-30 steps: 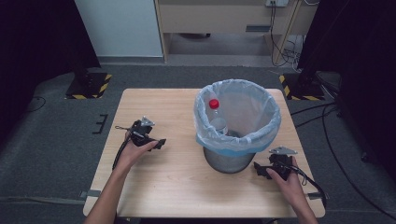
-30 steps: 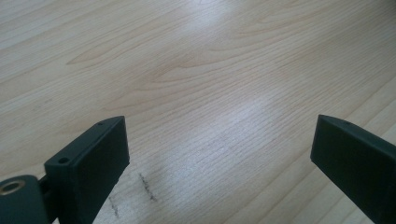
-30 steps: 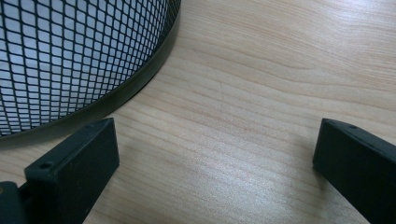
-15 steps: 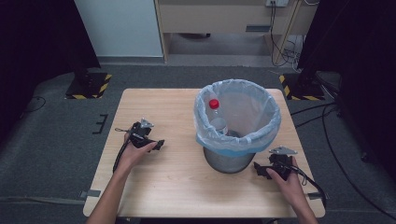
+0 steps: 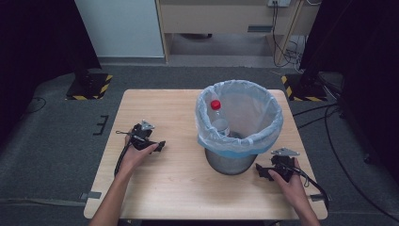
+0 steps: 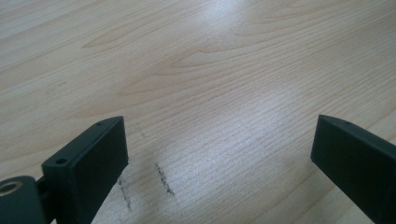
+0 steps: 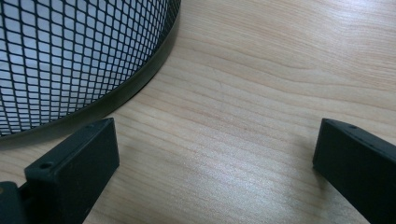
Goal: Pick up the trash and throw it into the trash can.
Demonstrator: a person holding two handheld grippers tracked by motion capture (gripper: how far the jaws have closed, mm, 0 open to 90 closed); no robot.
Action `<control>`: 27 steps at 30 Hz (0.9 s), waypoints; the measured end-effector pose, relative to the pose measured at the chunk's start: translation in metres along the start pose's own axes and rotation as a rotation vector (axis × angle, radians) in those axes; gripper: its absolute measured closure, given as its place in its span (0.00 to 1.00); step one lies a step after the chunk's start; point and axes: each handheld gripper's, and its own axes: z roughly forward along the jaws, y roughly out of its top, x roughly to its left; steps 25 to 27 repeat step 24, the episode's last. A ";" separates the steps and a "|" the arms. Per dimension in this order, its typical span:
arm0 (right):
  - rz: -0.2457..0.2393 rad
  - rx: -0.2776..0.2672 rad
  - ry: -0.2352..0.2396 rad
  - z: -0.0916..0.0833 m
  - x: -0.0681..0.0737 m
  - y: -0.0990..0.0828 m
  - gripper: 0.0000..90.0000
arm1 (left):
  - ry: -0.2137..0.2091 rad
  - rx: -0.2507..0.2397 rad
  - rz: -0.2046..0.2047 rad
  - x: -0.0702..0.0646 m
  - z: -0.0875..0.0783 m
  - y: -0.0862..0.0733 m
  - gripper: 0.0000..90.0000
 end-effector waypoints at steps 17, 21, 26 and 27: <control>0.001 -0.001 -0.002 0.000 0.000 0.000 0.01 | -0.009 -0.007 -0.061 -0.002 0.011 -0.010 0.01; 0.001 -0.001 -0.002 0.000 0.000 0.000 0.01 | -0.006 -0.006 -0.063 -0.002 0.011 -0.009 0.00; 0.002 -0.001 -0.003 0.000 0.000 0.000 0.01 | -0.005 -0.006 -0.063 -0.002 0.011 -0.009 0.00; 0.002 -0.001 -0.003 0.000 0.000 0.000 0.01 | -0.005 -0.006 -0.063 -0.002 0.011 -0.009 0.00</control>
